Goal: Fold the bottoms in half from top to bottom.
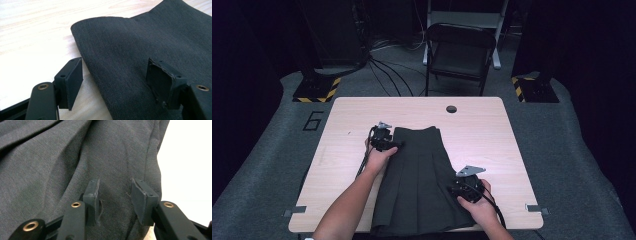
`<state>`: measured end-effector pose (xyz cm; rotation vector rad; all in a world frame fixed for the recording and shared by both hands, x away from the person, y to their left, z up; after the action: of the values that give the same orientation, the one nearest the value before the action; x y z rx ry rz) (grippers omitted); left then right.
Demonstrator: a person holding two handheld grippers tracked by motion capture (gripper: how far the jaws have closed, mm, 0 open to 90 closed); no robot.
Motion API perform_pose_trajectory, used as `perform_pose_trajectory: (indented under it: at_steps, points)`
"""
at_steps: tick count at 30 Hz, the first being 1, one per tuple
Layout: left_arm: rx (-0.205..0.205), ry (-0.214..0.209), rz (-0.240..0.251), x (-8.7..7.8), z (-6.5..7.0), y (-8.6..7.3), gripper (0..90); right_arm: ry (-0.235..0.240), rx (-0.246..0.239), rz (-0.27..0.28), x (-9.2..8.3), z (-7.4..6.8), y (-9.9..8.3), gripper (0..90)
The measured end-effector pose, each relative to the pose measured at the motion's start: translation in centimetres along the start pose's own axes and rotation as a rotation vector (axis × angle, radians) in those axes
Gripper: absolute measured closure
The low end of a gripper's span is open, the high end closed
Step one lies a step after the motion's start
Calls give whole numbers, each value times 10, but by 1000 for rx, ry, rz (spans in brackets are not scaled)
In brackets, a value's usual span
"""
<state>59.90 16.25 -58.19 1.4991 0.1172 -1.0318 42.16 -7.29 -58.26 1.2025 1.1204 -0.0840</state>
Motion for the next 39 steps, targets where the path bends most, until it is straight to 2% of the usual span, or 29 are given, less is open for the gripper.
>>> perform_pose_trajectory:
  at_steps: [1,2,3,10,11,14,15,20,22,24,28,29,30,32,33,37,39]
  points:
    - [-14,-2,7,1,1,0,290,2,5,1,0,-1,0,581]
    - [-7,-12,0,2,1,-1,290,1,3,2,0,-1,0,578]
    - [-23,-14,2,3,2,-1,291,2,3,3,0,-1,0,575]
    - [-28,-26,2,5,5,-2,295,1,9,5,0,-1,0,570]
    - [-45,-31,7,5,6,-1,313,1,9,5,0,-1,0,569]
    - [-40,-34,5,4,7,-1,362,1,5,5,0,-1,0,565]
    - [-33,-28,11,3,6,1,396,2,4,5,0,-1,0,564]
    - [-52,-8,19,-5,2,4,584,4,16,4,0,-2,0,558]
    - [-50,-6,15,-7,2,4,661,4,16,4,0,-2,0,558]
    - [-31,9,22,-8,1,6,720,3,16,5,0,-2,0,558]
    - [-28,0,15,-10,2,6,818,3,12,6,0,-2,0,558]
    - [-37,2,23,-9,3,7,828,3,13,5,0,-2,-1,558]
    - [-24,2,23,-10,3,7,835,4,7,6,0,-2,0,558]
    - [-31,5,30,-11,5,9,847,3,16,5,0,-2,0,557]
    - [-11,8,24,-12,4,9,851,3,16,5,0,-2,0,557]
    - [-6,10,30,-16,6,15,859,-3,4,3,-1,-1,0,557]
    - [-1,11,36,-18,6,19,861,2,14,0,-2,-3,1,553]
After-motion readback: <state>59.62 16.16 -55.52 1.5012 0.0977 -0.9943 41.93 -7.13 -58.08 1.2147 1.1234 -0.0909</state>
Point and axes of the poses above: each handheld gripper's, and its own axes: x roughly forward along the jaws, y roughly out of its top, z roughly to its right, the point moved 10 cm from there along x, roughly forward along the jaws, and after that the axes turned 1 degree about x, right-handed, at the moved point
